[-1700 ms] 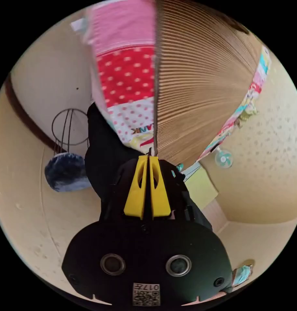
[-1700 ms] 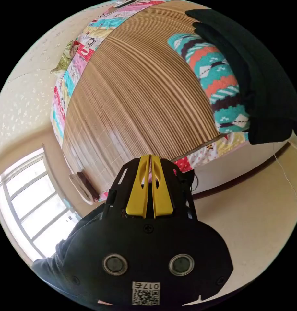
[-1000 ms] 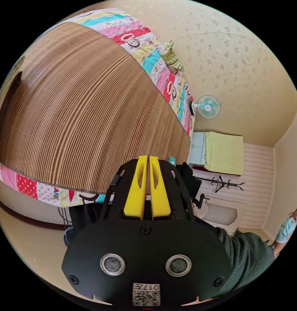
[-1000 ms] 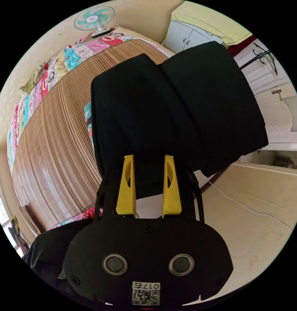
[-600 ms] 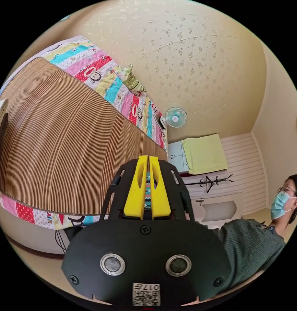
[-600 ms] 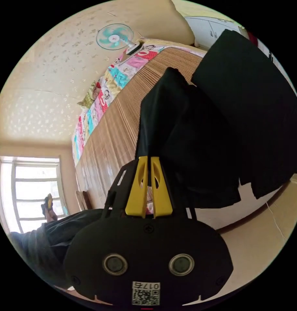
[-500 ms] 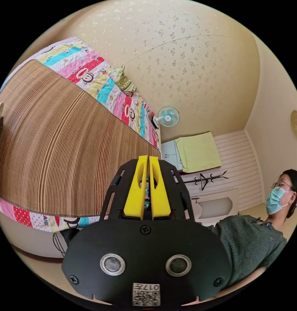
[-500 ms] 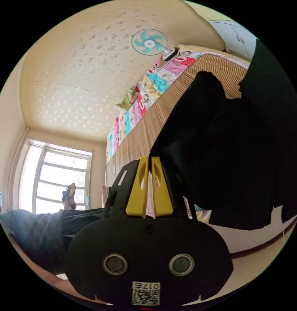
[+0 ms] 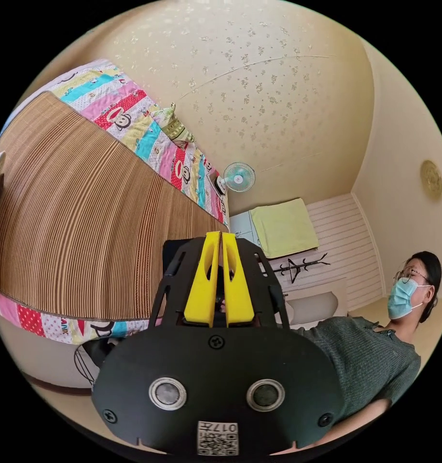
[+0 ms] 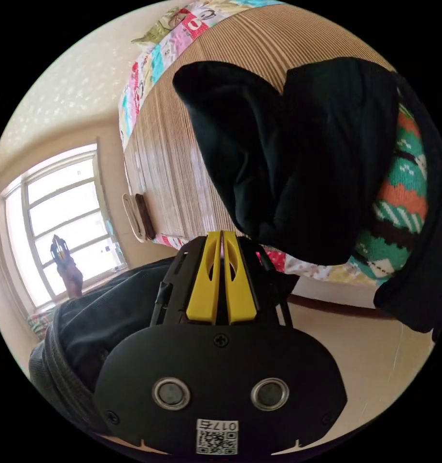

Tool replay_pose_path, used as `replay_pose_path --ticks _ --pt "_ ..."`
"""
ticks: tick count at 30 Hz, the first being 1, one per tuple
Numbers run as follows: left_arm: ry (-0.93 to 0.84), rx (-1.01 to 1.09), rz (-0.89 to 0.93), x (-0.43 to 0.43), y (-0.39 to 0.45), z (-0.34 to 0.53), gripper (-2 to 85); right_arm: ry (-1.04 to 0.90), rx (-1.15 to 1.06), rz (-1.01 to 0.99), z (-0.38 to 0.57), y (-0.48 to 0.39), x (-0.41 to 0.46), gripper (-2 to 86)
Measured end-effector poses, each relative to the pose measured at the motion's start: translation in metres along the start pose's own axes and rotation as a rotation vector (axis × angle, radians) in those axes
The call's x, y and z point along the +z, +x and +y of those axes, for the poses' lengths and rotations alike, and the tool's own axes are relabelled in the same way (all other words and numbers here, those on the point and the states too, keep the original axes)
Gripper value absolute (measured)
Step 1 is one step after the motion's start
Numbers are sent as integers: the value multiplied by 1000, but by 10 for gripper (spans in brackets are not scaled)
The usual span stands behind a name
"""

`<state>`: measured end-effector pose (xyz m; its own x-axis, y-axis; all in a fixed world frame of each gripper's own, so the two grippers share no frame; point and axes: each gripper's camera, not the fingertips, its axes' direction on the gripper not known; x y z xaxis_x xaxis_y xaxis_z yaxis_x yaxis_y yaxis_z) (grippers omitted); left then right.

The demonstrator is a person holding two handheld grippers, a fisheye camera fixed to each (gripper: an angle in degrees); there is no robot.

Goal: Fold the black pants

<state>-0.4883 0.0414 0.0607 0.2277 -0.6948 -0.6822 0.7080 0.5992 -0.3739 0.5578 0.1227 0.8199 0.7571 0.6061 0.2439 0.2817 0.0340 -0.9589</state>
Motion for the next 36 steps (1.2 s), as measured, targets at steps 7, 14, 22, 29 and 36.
replay_pose_path --ticks 7,14,22,29,36 --pt "37 -55 6 -17 -6 20 -10 380 279 27 2 83 -89 99" --pt "-34 -23 -140 -16 24 24 -5 229 296 262 -73 100 -41 125" --pt "-25 -31 -193 -35 44 27 -6 422 236 414 -67 72 -10 130" --pt "4 -34 -244 -59 59 21 -9 304 120 484 -114 90 28 112" --pt "-24 17 -181 -47 70 -2 -10 308 -383 865 -58 -43 69 47"
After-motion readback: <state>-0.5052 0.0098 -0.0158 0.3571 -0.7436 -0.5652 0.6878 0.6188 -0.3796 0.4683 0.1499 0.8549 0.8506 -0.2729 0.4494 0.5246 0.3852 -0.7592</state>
